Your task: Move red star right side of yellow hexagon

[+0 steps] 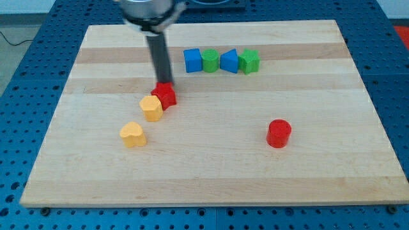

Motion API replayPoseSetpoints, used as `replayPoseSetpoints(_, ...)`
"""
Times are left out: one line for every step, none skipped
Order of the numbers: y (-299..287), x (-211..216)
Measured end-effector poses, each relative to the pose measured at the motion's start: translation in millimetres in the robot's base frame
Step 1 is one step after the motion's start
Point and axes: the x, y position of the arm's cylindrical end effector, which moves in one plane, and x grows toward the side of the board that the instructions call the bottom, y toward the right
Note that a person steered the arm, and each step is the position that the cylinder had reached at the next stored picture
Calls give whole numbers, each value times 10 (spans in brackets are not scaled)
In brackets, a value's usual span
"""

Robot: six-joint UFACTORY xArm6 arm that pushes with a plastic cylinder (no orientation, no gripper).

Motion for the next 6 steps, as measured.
replayPoseSetpoints(185, 1)
replayPoseSetpoints(-167, -123)
replayPoseSetpoints(-607, -131)
replayPoseSetpoints(-764, -56)
replayPoseSetpoints(-245, 172)
replayPoseSetpoints(536, 378)
